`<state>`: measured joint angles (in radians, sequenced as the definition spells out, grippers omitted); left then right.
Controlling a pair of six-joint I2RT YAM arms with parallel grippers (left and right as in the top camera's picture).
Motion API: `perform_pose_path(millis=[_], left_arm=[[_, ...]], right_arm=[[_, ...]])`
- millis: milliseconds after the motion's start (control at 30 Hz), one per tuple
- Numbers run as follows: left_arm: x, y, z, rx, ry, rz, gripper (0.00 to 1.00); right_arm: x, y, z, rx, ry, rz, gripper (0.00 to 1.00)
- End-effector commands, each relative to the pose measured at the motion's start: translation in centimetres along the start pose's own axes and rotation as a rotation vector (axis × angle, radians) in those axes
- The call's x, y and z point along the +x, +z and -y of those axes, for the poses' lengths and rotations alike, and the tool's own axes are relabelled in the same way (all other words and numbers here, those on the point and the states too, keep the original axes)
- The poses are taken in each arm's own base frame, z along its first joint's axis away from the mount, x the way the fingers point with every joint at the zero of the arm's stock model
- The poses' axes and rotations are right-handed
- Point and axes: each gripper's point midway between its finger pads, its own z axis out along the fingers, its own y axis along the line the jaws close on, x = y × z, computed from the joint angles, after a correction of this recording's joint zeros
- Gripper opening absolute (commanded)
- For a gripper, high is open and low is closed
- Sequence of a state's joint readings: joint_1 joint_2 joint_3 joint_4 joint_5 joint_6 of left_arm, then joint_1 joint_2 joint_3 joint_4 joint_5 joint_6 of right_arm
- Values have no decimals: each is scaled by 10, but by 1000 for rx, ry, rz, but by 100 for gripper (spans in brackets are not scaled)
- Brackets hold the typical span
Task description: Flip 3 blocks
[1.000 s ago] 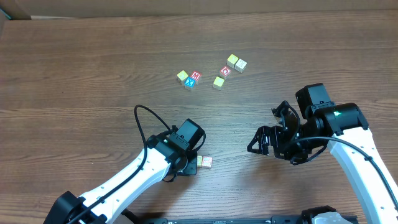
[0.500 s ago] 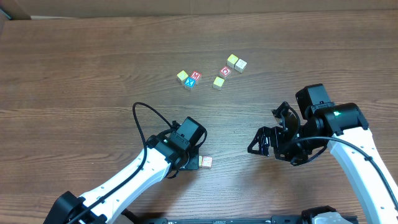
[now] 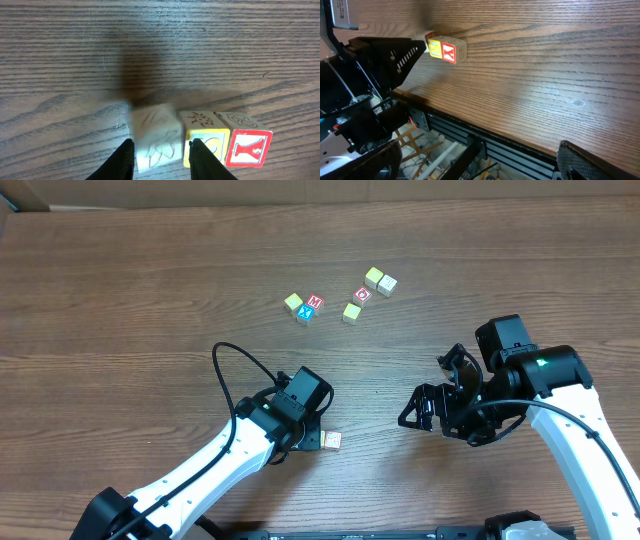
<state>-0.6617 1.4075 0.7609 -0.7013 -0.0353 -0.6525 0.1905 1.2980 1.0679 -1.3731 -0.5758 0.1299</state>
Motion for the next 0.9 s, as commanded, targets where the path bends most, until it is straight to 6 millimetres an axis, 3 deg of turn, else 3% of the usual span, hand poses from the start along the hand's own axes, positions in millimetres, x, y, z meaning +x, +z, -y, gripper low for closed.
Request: perform_pose_path(millis=[0,667,867], left_arm=[[2,5,-3,-23,5,-6,29],[0,8,8,27,8,-8,28],[-4,4,9,35,12,1,17]], right_arm=[[-4,-7,-7,-7,-31,29,100],[-3,-7,-6,-6,-27,23,100],[-2,-7,-6,-6,-26,22,100]])
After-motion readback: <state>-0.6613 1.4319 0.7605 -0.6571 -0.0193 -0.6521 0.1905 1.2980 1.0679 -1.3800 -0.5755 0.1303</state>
